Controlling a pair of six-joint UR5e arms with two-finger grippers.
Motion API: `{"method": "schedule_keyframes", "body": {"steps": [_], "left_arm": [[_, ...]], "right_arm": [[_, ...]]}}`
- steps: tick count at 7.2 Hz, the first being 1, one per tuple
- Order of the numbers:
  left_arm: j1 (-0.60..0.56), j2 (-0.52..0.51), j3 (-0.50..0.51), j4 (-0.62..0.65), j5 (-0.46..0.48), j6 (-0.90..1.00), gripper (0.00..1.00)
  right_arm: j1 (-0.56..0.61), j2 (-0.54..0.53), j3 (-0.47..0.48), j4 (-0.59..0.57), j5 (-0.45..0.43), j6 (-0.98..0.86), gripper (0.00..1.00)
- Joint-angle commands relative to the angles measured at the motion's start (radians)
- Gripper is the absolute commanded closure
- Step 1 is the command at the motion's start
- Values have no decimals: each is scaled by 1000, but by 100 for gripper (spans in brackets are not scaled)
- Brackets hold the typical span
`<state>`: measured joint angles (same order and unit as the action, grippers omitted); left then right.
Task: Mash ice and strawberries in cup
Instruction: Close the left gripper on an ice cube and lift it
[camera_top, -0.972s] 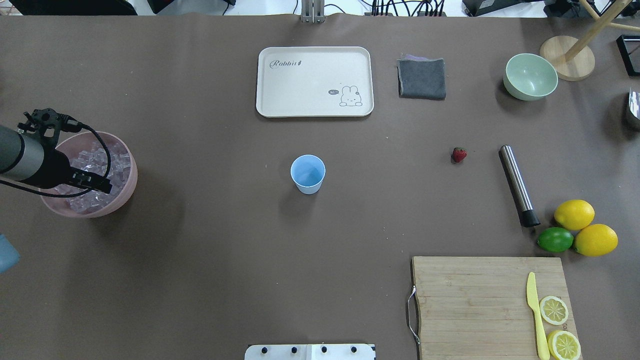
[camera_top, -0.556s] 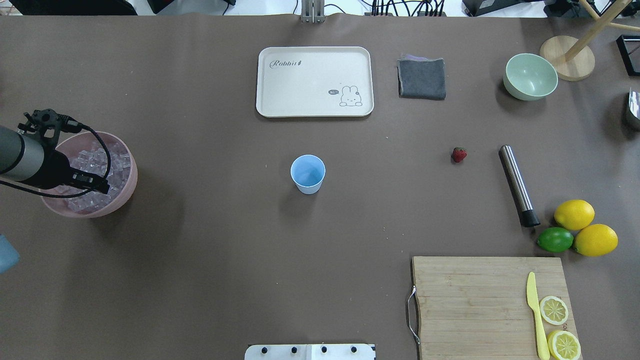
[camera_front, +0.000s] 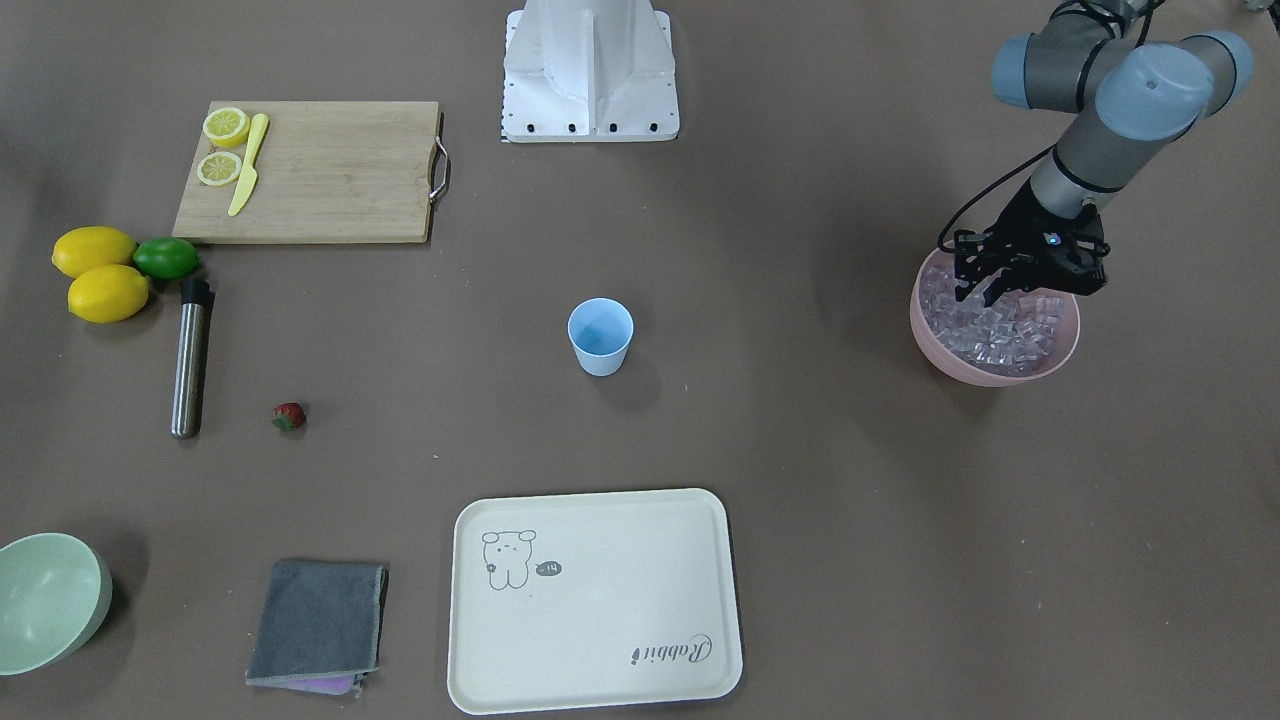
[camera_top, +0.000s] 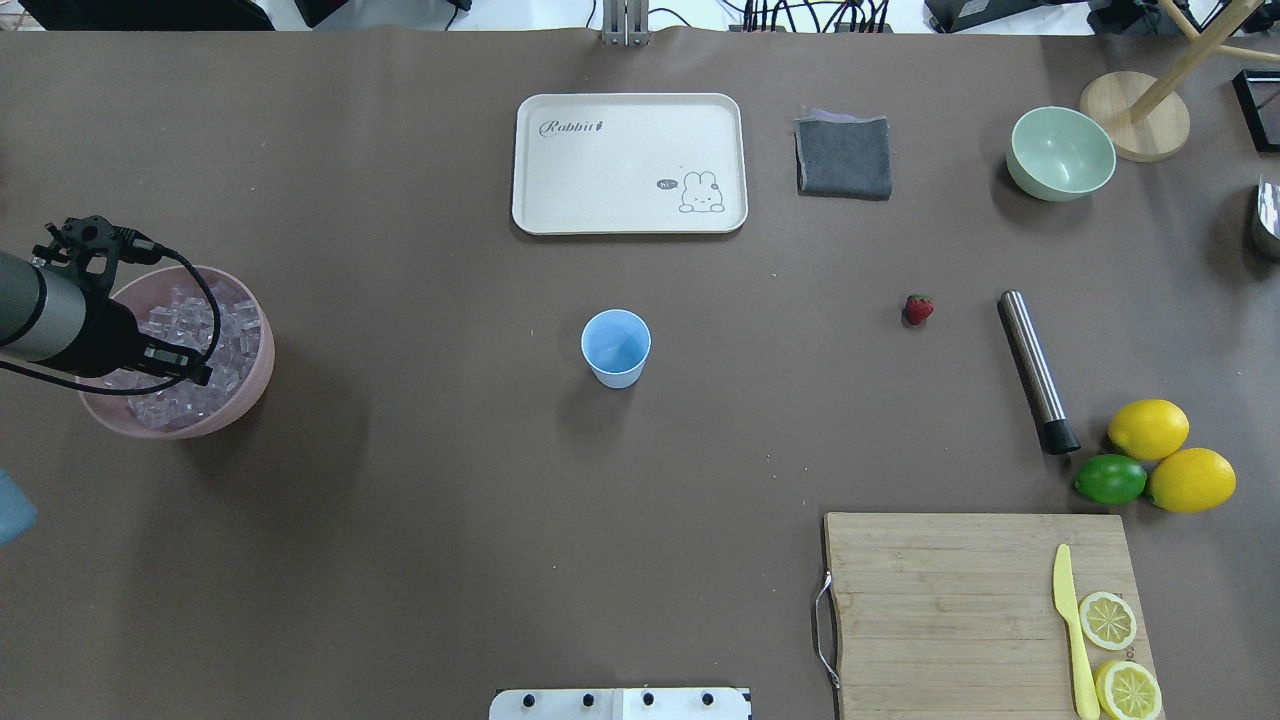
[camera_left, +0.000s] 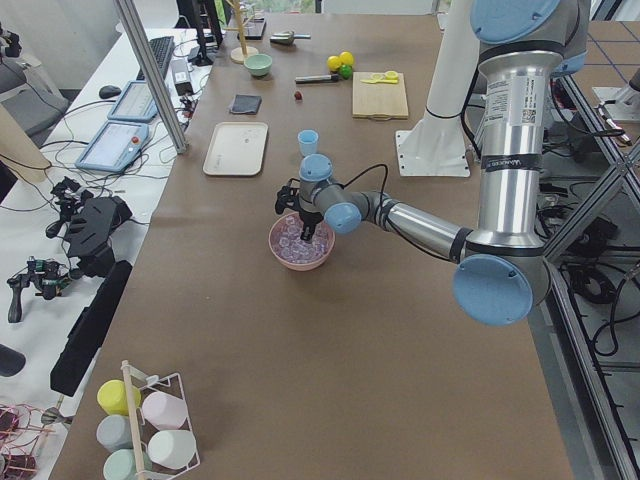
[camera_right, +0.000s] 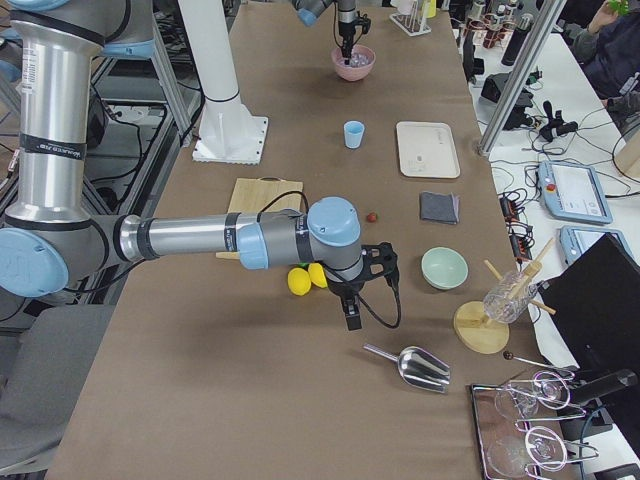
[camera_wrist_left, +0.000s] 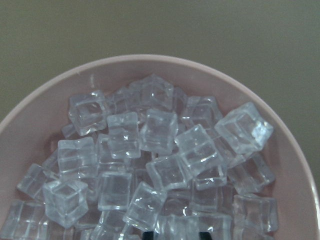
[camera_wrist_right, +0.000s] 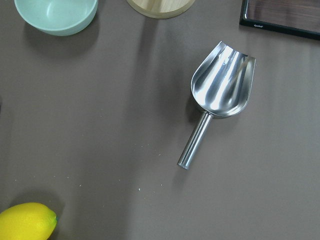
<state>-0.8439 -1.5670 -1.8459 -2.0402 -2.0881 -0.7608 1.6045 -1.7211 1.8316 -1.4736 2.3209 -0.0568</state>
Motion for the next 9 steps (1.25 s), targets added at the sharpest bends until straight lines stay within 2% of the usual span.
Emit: {"method": "schedule_keyframes", "body": {"steps": [1,5,6,9], "left_arm": [[-10,1,-10,0,-7,1,100],[-21,-16,-79,-3,-29,-8,100],[-24,-54,-79,-24,-24,-18,100],[12,-213,-55,-34,-14,-203,100]], "right_arm": [[0,0,2,-1,0,0,0],[0,-2,2,-1,0,0,0],[0,-2,0,-1,2,0,0],[0,-2,2,-1,0,2,0]]}}
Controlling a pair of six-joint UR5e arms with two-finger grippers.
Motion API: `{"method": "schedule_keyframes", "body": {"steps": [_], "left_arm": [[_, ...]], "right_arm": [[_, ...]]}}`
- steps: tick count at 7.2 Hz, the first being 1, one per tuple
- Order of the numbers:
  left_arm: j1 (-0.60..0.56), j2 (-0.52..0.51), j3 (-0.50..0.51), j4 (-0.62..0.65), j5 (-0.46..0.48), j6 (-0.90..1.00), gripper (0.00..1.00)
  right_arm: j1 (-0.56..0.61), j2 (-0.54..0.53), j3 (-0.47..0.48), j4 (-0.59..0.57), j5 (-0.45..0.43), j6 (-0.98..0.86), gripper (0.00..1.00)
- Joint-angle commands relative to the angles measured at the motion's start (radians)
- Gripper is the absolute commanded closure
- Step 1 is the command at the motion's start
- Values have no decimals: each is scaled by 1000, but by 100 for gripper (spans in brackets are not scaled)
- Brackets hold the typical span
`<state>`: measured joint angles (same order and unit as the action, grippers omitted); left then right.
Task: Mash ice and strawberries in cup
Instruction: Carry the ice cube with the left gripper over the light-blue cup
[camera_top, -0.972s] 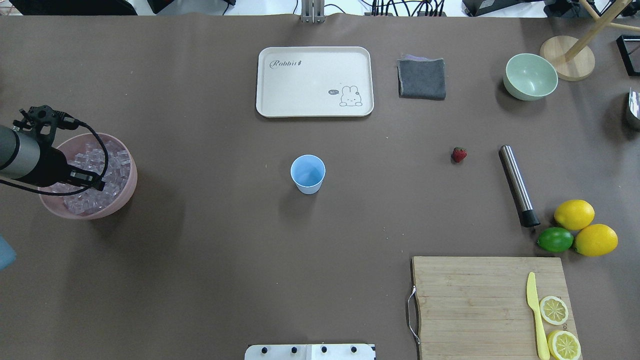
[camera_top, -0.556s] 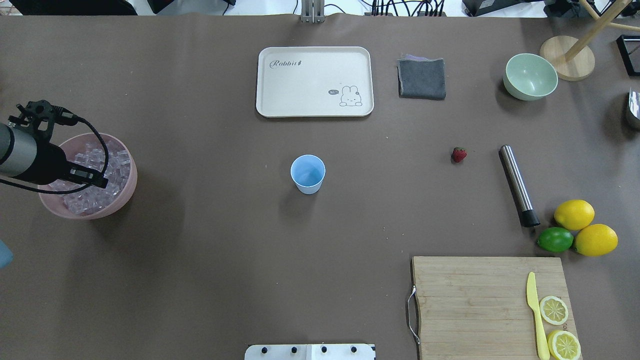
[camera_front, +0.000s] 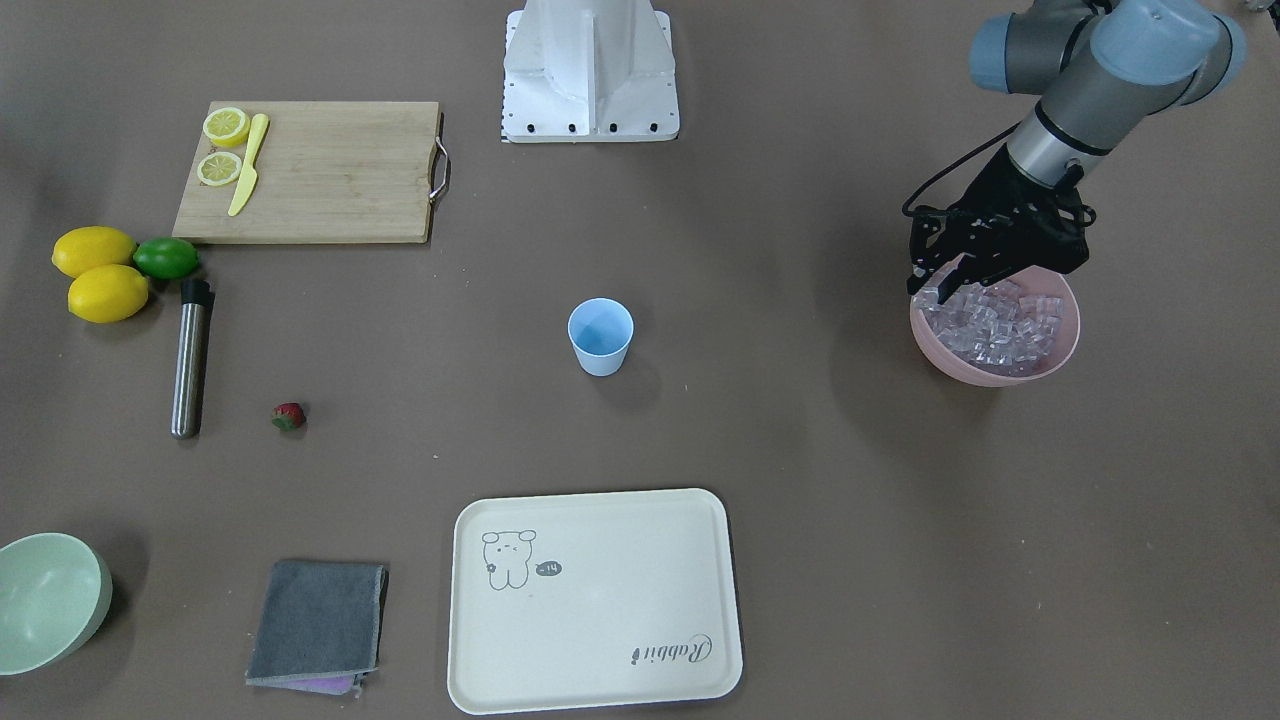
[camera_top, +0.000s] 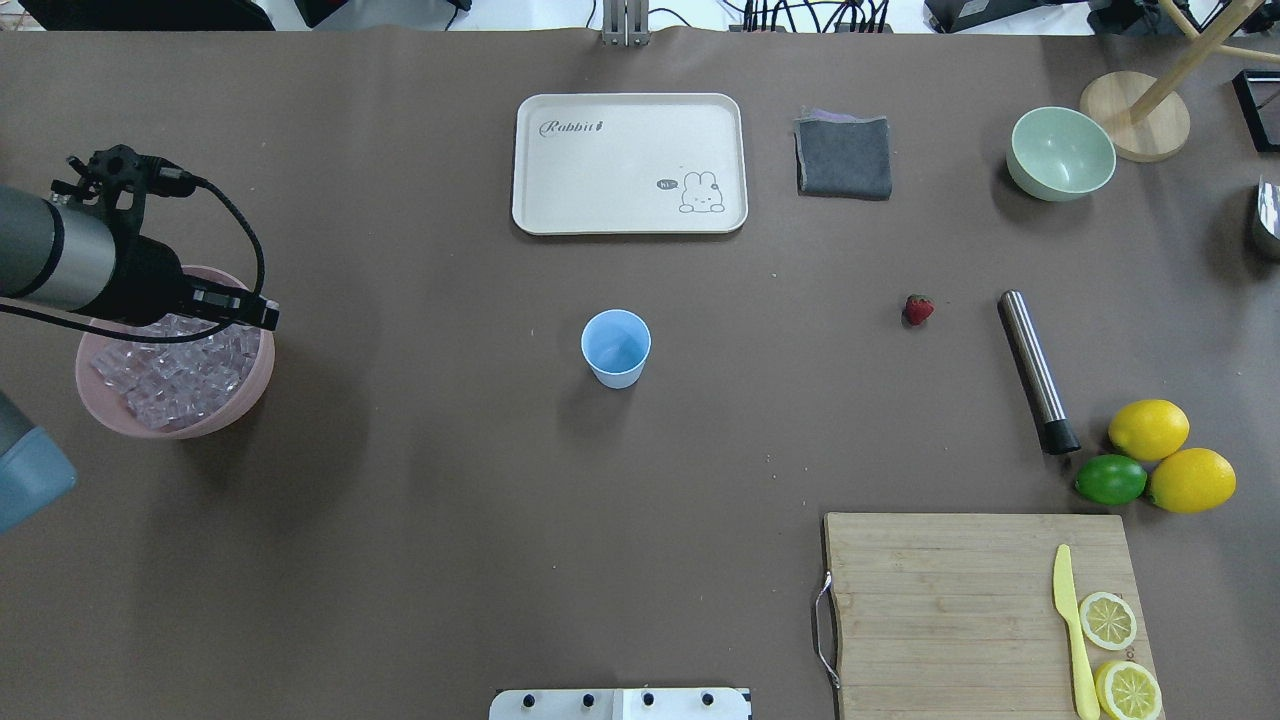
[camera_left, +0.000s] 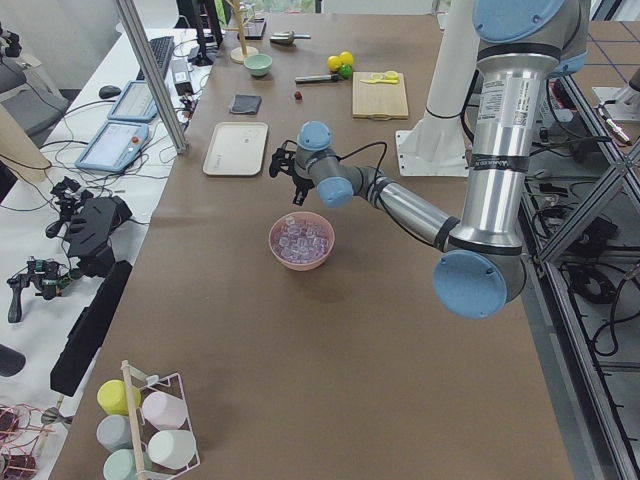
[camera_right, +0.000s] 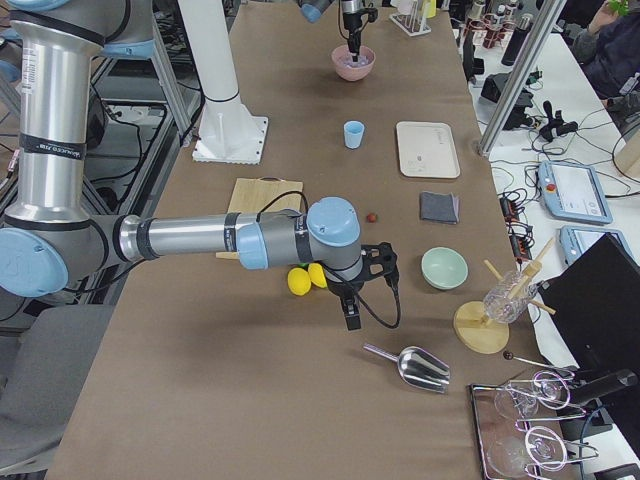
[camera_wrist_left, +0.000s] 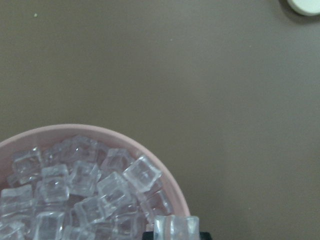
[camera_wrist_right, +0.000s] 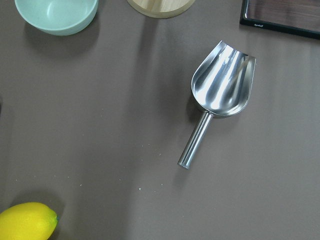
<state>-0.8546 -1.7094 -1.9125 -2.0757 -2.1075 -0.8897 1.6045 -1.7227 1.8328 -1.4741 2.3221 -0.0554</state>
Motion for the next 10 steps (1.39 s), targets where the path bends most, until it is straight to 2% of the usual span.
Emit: {"method": "schedule_keyframes", "body": {"steps": [1,2,3,4,5,8,10], "left_arm": [[69,-105,27,15,10,-110,100],[86,-151,32,96,11,-117,100],[94,-264,30,297,20,-120,100],[148,-368,29,451,79,-132,100],[232,-427,36,489,159,-215,100],[279,-519,99,491,172,-319,100],[311,-599,166,490,237,-373,100]], "right_arm": [[0,0,0,0,-1,-1,0],[0,0,0,0,-1,0,0],[0,0,0,0,-1,-1,0],[0,-2,0,0,-1,-1,0],[0,-6,0,3,-1,-1,0],[0,-8,0,3,-1,-1,0],[0,-11,2,5,-1,-1,0]]}}
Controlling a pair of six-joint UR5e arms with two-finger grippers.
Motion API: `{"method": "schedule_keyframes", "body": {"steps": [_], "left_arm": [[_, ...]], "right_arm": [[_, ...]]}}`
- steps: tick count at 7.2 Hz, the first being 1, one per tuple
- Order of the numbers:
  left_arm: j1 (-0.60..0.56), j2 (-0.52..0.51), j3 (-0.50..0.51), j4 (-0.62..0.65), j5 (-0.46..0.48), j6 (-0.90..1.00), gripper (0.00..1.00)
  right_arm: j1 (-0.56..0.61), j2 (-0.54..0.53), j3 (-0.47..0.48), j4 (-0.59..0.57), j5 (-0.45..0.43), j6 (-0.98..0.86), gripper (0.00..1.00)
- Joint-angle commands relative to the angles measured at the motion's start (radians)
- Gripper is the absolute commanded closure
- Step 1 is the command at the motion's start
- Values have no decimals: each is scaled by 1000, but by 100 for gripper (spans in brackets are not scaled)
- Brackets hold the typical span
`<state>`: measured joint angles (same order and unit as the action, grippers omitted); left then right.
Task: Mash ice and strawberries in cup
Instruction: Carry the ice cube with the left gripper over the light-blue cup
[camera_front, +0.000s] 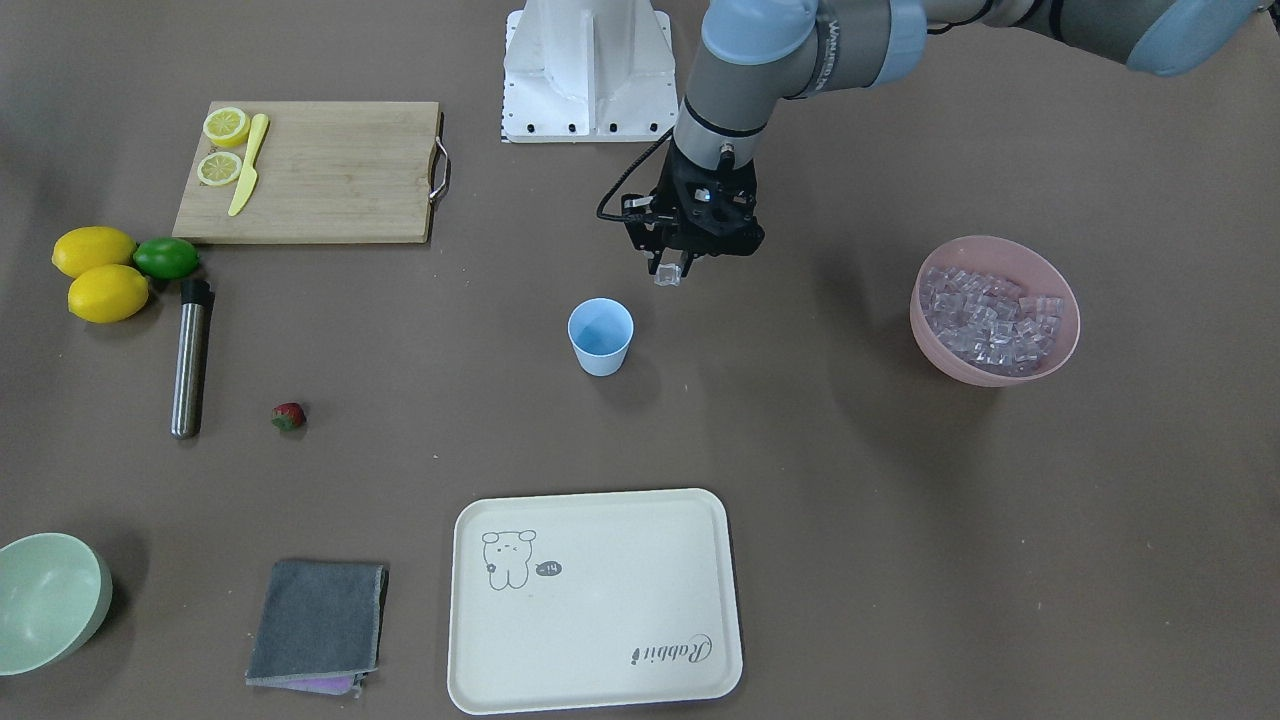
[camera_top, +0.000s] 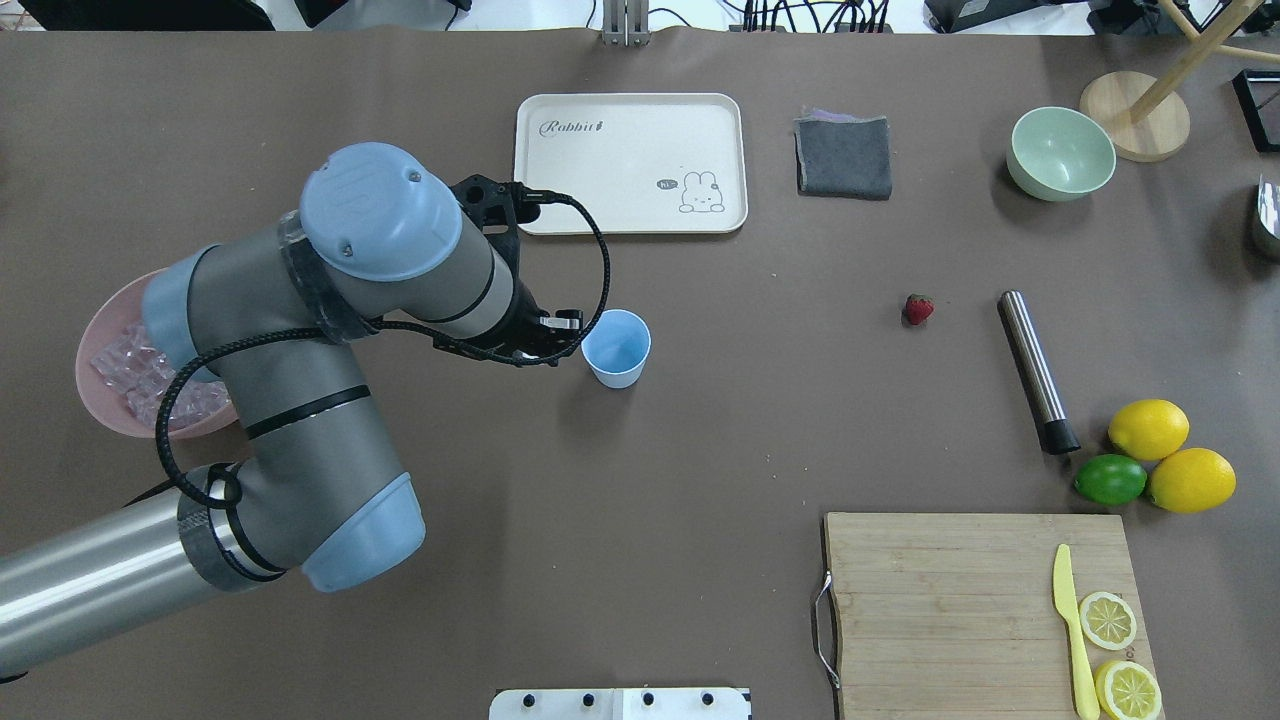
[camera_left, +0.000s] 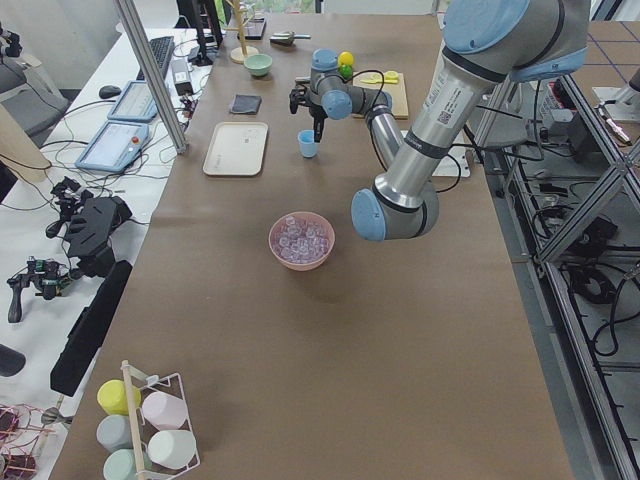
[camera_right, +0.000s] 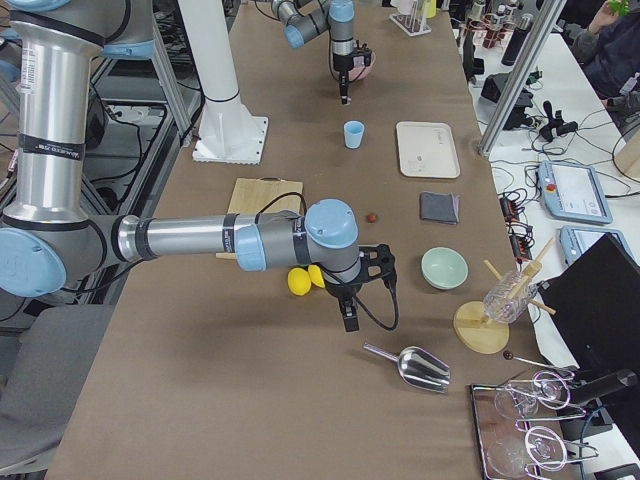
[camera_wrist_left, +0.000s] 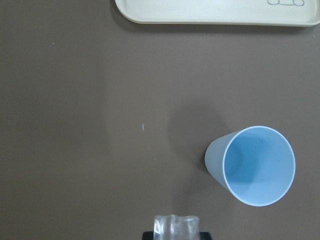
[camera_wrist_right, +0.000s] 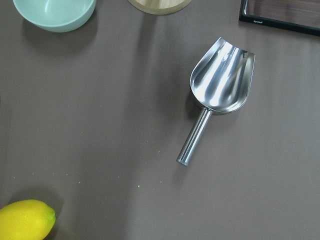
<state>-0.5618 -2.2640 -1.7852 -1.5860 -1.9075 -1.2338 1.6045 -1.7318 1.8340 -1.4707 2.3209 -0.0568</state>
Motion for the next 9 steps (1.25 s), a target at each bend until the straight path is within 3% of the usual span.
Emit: {"method": "schedule_keyframes", "body": {"steps": [1,7,8,9], "left_arm": [[23,-57,59,-8,39,-42,100],[62,-97,153,-112,148,-70,100],[60,-97,152,-123,148,-66,63],[60,-94,151,-123,150,-64,13]], "right_arm": [[0,-3,1,0,0,0,0],[0,-5,1,0,0,0,0],[0,-5,1,0,0,0,0],[0,-3,-1,0,0,0,0]]}}
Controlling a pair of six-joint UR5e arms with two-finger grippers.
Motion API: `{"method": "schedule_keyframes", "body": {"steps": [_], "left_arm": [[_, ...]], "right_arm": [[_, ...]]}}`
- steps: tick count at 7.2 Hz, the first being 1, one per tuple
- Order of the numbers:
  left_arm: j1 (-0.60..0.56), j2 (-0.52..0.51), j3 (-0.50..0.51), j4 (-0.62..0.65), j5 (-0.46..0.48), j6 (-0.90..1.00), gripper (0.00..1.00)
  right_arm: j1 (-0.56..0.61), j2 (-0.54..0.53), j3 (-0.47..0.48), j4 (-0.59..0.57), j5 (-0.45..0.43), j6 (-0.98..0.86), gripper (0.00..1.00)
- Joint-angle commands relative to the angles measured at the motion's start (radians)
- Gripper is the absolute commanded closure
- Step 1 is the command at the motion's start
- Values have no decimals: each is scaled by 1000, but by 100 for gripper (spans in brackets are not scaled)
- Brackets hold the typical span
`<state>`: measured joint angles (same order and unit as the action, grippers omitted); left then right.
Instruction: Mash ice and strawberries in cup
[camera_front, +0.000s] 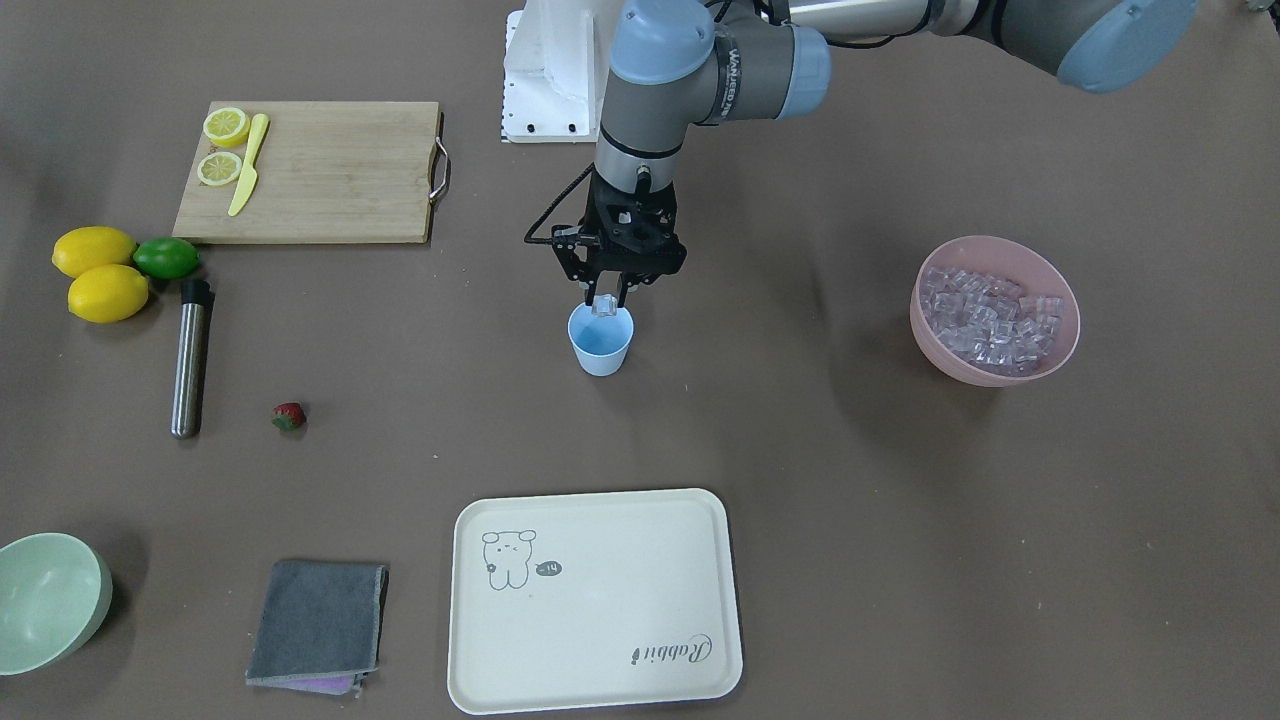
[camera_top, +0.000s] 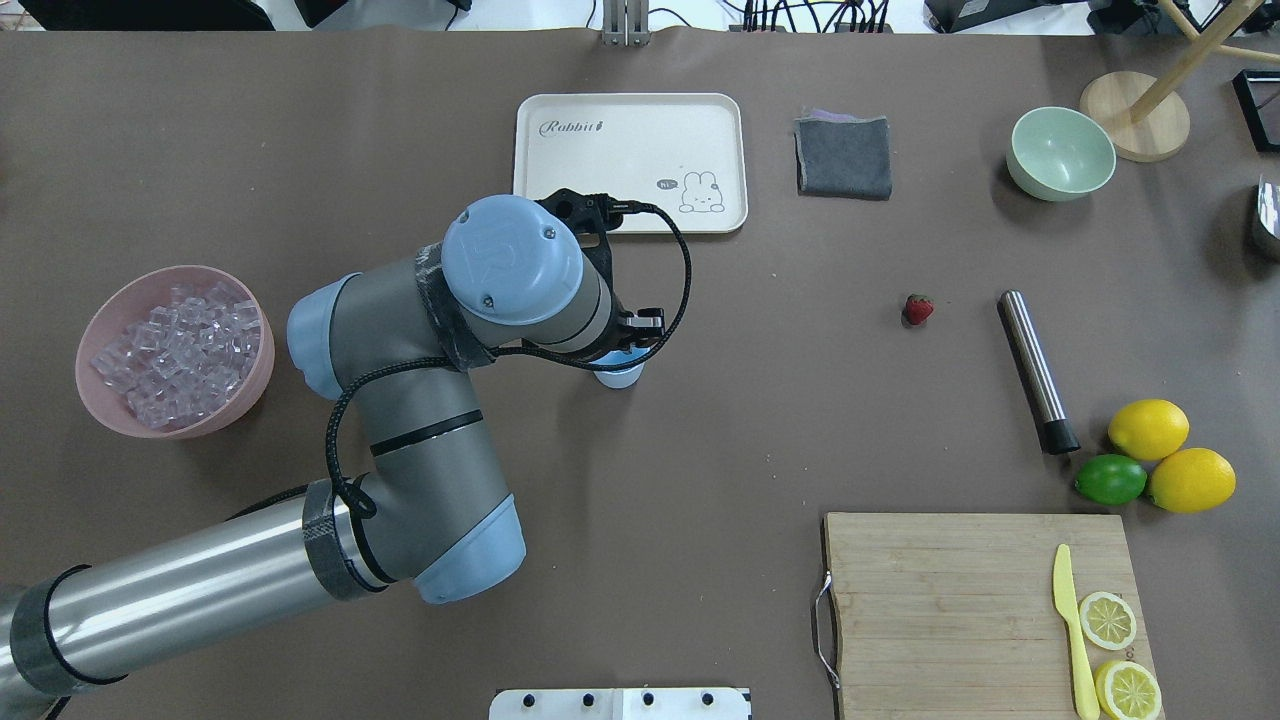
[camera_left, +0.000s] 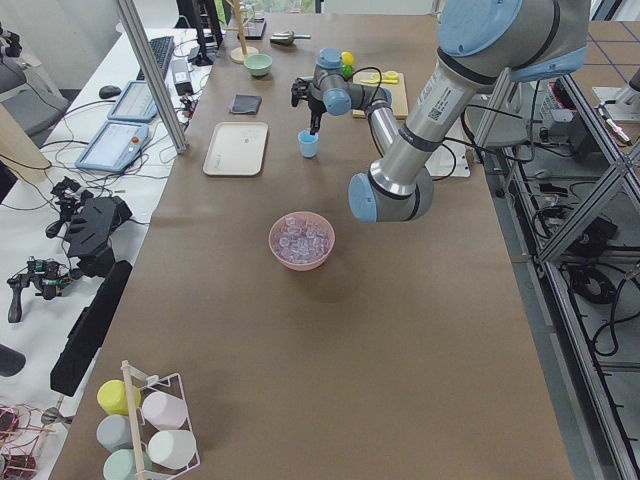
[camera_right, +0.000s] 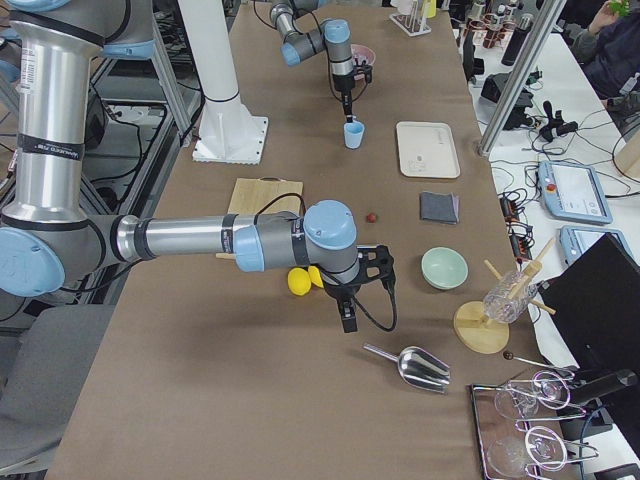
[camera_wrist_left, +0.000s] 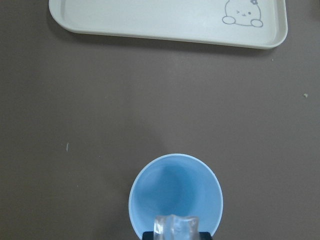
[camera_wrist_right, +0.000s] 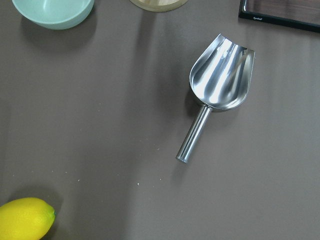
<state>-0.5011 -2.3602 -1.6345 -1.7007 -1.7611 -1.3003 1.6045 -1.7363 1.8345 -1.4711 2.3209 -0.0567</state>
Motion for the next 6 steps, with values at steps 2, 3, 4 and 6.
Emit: {"method": "schedule_keyframes", "body": {"steps": [2,3,4,6], "left_arm": [[1,15,-10,-34,24,7,4],[-2,16,-33,-28,20,7,4],[-2,74,-98,-20,17,10,4],[-13,235,-264,-2,17,91,4]], "right_arm": [[0,1,-1,0,0,0,0],[0,1,-1,0,0,0,0],[0,0,-1,0,0,0,0],[0,0,-1,0,0,0,0]]}}
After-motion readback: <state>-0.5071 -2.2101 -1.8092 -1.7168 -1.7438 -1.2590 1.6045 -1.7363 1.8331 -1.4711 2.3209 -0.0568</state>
